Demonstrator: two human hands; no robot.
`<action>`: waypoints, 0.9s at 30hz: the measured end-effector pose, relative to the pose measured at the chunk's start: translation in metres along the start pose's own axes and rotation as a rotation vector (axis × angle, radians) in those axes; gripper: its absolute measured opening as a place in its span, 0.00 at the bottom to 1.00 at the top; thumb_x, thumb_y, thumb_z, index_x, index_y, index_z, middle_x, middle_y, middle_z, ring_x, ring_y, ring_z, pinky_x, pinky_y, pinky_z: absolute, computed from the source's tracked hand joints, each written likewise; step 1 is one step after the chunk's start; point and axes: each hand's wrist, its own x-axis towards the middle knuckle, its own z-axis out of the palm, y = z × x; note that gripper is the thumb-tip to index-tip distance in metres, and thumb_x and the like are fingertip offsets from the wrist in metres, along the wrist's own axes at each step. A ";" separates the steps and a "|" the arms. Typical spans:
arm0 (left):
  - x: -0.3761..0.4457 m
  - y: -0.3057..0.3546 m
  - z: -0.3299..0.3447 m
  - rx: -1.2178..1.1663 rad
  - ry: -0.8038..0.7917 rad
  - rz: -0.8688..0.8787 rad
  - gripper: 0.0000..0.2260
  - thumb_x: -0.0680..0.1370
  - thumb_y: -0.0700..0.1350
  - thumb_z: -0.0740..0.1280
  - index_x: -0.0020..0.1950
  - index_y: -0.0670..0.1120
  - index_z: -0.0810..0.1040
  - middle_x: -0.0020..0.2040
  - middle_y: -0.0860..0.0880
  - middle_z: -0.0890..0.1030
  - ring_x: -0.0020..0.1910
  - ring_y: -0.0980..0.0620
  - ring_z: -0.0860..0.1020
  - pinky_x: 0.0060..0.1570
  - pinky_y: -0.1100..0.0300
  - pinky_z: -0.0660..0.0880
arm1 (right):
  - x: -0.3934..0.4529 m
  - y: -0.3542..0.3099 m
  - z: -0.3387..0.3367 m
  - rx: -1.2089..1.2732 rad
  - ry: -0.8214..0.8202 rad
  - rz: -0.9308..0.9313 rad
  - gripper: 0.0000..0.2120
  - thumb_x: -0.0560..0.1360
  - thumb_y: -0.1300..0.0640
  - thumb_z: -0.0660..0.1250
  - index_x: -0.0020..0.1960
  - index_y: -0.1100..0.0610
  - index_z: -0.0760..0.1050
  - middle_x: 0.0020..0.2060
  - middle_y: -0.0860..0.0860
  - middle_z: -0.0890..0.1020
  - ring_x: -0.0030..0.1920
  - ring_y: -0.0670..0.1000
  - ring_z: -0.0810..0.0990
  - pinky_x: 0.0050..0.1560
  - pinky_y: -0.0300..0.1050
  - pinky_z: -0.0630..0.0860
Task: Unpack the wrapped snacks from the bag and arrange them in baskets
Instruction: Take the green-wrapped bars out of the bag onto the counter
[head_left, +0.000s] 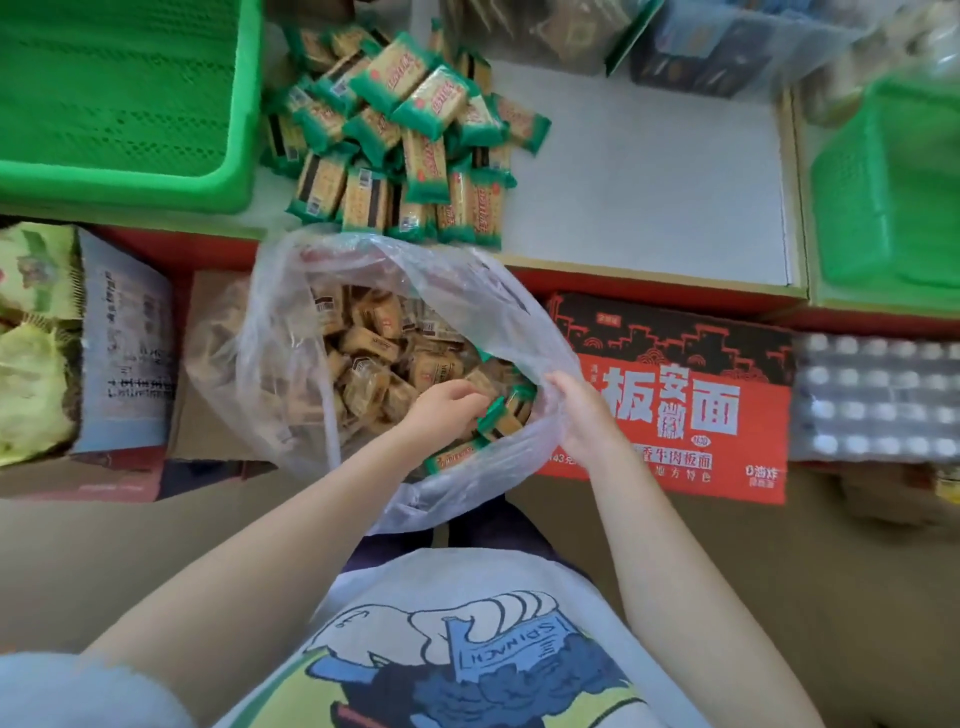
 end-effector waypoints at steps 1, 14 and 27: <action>0.001 0.004 0.002 0.010 -0.005 0.013 0.07 0.81 0.46 0.63 0.55 0.51 0.80 0.51 0.49 0.83 0.53 0.48 0.80 0.60 0.50 0.77 | 0.002 0.002 0.001 -0.074 -0.010 -0.016 0.22 0.75 0.51 0.73 0.65 0.58 0.75 0.55 0.53 0.83 0.51 0.48 0.83 0.51 0.45 0.79; 0.058 -0.021 0.039 0.485 0.011 0.066 0.17 0.76 0.50 0.73 0.62 0.46 0.78 0.53 0.51 0.79 0.51 0.50 0.76 0.46 0.58 0.71 | 0.042 0.009 -0.005 -0.608 0.198 -0.218 0.28 0.71 0.47 0.77 0.64 0.60 0.74 0.50 0.49 0.77 0.50 0.50 0.76 0.49 0.43 0.72; 0.045 -0.006 -0.002 -0.153 0.044 -0.072 0.11 0.76 0.48 0.74 0.57 0.47 0.81 0.52 0.49 0.84 0.48 0.50 0.85 0.49 0.53 0.83 | 0.061 -0.017 -0.006 -0.485 0.403 -0.240 0.15 0.84 0.54 0.59 0.58 0.64 0.79 0.45 0.55 0.78 0.48 0.56 0.77 0.43 0.42 0.67</action>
